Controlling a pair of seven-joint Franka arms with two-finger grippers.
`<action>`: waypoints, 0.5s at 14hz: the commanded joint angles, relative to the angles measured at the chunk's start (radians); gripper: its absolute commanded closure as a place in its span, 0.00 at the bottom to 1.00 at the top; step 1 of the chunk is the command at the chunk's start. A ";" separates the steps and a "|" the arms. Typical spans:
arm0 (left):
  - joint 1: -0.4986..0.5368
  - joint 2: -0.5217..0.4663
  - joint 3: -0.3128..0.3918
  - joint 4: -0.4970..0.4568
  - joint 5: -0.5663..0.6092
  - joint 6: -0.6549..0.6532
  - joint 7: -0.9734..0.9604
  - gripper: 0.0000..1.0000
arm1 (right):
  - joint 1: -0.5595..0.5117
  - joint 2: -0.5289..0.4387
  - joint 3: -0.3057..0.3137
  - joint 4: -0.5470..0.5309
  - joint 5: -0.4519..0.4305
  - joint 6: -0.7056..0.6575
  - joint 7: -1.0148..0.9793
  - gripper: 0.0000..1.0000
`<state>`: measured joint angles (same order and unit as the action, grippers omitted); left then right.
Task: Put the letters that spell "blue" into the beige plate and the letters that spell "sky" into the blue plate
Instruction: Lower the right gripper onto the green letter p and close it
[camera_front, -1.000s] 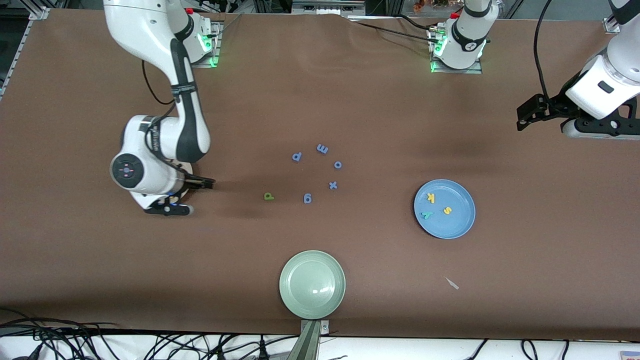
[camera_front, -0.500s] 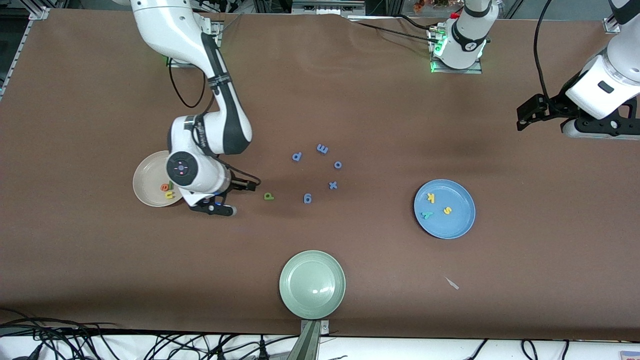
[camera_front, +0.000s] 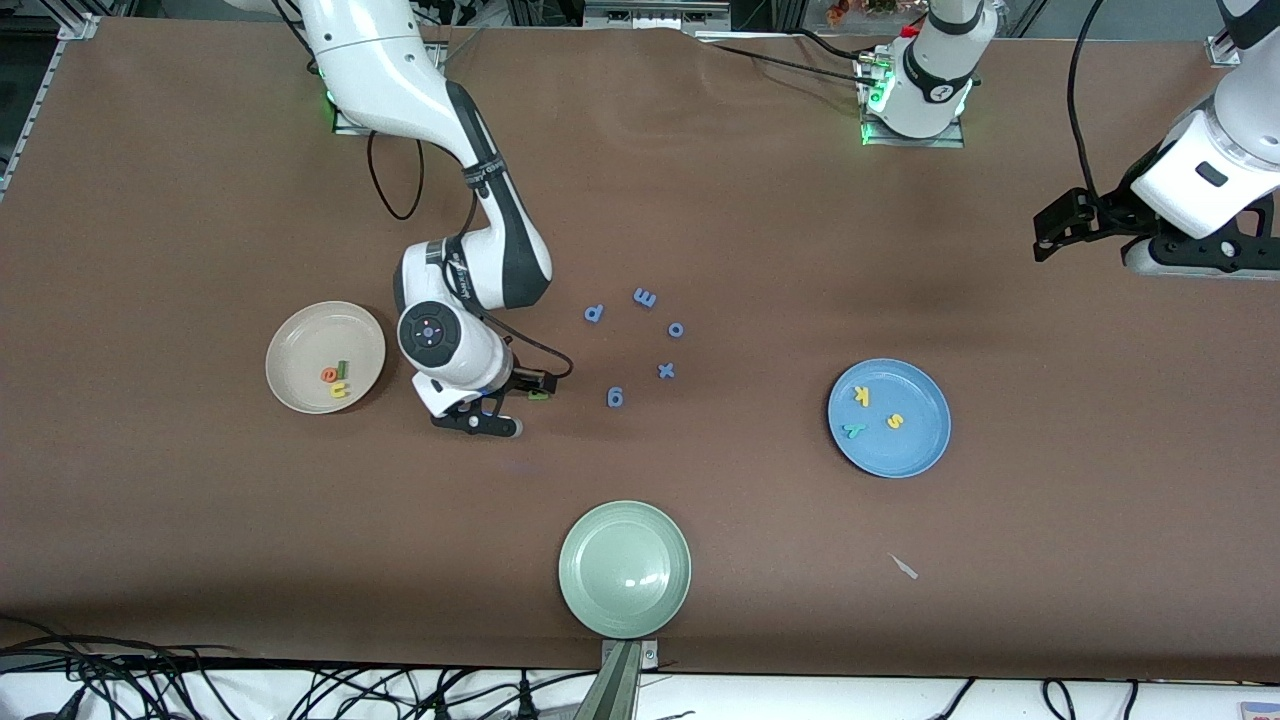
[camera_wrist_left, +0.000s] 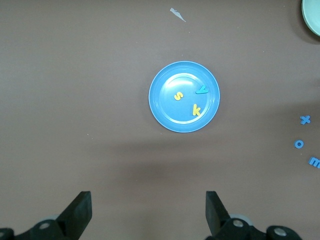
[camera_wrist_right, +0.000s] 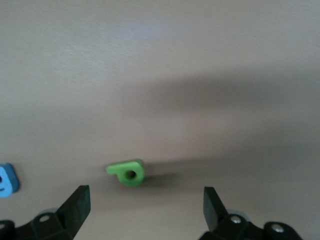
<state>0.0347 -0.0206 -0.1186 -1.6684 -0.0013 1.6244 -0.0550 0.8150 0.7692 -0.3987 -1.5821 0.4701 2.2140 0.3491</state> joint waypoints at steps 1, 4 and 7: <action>0.001 -0.005 -0.001 0.012 0.015 -0.018 -0.008 0.00 | -0.003 0.042 0.012 0.051 0.019 0.018 0.005 0.00; -0.001 -0.005 -0.003 0.012 0.015 -0.018 -0.009 0.00 | -0.003 0.059 0.027 0.053 0.019 0.023 0.010 0.00; -0.002 -0.005 -0.003 0.012 0.015 -0.018 -0.009 0.00 | 0.000 0.076 0.030 0.053 0.021 0.053 0.010 0.01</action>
<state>0.0346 -0.0206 -0.1186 -1.6684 -0.0013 1.6242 -0.0550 0.8152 0.8151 -0.3714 -1.5612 0.4701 2.2528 0.3500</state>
